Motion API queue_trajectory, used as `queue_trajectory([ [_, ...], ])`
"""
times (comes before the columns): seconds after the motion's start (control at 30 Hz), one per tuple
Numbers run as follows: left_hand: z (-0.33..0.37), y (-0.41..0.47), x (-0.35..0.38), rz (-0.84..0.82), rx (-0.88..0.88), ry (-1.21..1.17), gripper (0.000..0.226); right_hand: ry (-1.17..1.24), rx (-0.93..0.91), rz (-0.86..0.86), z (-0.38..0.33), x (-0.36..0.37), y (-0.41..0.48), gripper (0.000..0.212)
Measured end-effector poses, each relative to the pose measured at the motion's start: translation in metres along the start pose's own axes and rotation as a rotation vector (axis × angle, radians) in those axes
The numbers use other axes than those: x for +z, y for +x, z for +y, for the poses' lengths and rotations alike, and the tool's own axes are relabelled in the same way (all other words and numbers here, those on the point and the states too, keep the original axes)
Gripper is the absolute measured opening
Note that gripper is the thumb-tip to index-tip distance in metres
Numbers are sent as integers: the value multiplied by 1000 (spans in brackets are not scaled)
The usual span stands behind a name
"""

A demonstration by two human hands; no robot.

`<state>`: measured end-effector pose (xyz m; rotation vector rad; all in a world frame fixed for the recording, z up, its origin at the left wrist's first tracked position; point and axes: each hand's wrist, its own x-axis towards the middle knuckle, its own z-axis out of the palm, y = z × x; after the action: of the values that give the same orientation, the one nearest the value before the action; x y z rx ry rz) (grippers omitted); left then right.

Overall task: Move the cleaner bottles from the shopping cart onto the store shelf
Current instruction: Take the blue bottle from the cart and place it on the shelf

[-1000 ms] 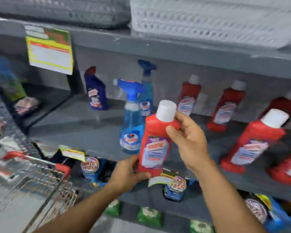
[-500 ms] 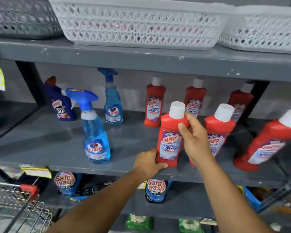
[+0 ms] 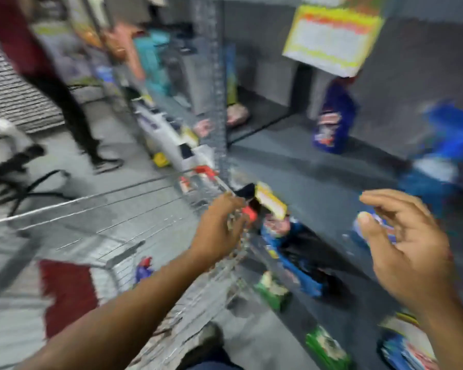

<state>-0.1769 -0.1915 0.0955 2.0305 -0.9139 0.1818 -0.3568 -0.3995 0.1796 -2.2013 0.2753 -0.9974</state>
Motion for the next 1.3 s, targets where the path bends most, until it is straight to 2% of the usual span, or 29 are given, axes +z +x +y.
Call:
queue_trajectory([
  [0.07,-61,0,-50,42,-250,139,26,43,37,-199,-6,60,18,24],
  [0.17,-166,-20,-113,-18,-715,285,38,121,83,-482,-21,169,44,26],
  [0.3,-267,-78,-144,-99,-1252,128,41,150,300,-938,-20,316,56,32],
  [0.37,-309,-114,-141,-152,-1409,36,48,89,405,-1157,-13,380,49,35],
  [0.43,-338,-144,-128,-218,-1539,16,61,-30,423,-1317,-5,439,31,38],
  [0.53,-356,-169,-101,-307,-1579,48,68,-192,388,-1508,8,505,-10,40],
  [0.63,-372,-186,-71,-392,-1608,-1,58,-295,351,-1664,21,558,-55,42],
  [0.73,-382,-205,-47,-485,-1601,15,52,-345,347,-1744,30,596,-94,26],
  [0.8,-387,-209,-39,-462,-1605,28,52,-334,364,-1766,35,619,-116,20],
  [0.93,-395,-206,-37,-362,-1690,-61,52,-287,445,-1746,42,644,-140,30],
  [1.03,-397,-210,-32,-348,-1640,-130,60,-299,506,-1686,47,657,-147,35],
  [1.1,-396,-214,-32,-290,-1643,-125,68,-287,540,-1664,52,658,-149,35],
  [1.2,-383,-212,-37,-253,-1625,-203,66,-245,585,-1694,49,646,-139,30],
  [1.3,-367,-202,-46,-266,-1571,-235,72,-183,562,-1703,38,627,-116,30],
])
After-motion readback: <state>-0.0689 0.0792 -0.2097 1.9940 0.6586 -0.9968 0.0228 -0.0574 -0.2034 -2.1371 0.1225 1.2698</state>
